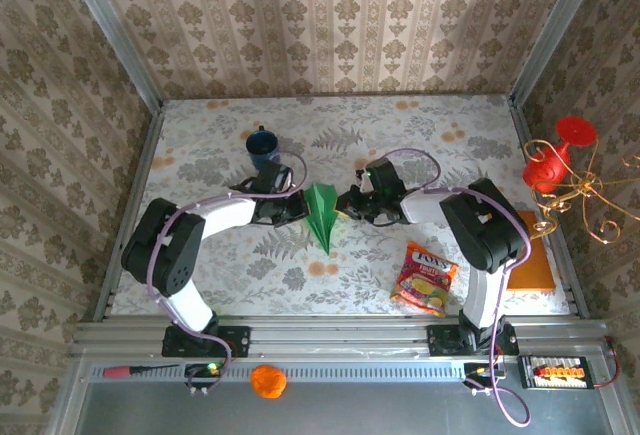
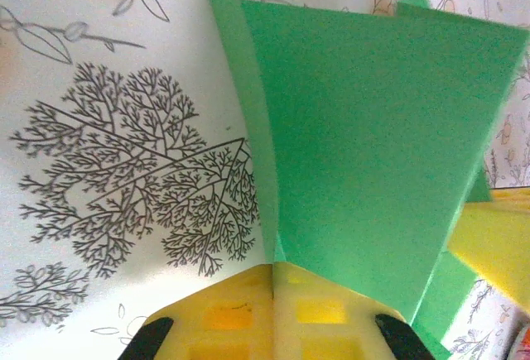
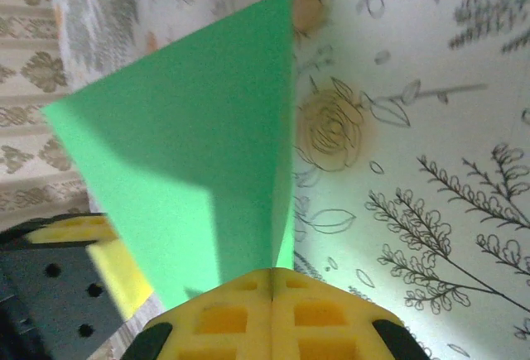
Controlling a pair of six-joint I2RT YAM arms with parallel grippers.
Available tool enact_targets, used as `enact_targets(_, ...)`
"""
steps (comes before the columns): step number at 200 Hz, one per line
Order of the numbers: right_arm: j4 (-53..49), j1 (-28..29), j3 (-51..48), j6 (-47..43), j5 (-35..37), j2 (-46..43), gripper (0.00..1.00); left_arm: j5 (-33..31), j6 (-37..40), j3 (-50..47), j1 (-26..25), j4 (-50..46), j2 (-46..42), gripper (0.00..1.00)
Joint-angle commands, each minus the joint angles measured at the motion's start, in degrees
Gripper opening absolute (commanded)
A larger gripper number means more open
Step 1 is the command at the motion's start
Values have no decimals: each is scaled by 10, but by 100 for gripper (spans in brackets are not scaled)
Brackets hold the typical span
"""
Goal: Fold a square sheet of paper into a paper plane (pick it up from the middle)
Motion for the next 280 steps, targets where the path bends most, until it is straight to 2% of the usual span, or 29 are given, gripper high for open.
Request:
enact_targets(1,-18,-9,-5,-6,-1,-30,2,1,14,-7,13,4,-34,0)
enact_targets(44,-20,-16,-17,-7,16,-37,2,16,-5,-45,31,60,-48,0)
enact_targets(136,-30,-17,-3,-25,11,16,7,51,3,-41,31,91,8,0)
enact_targets(165,-65,-16,11,-35,12,15,13,55,10,-31,30,79,17,1)
enact_targets(202,-110,-16,11,-56,26,-27,33,56,15,-18,25,65,20,0)
enact_targets(229,-162,-1,10,-76,53,-62,35,54,11,-14,23,57,18,0)
enact_targets(248,-209,21,7,-84,101,-85,35,47,11,-11,22,46,13,1)
enact_targets(280,-226,64,10,-84,132,-101,33,43,11,-10,20,42,10,0)
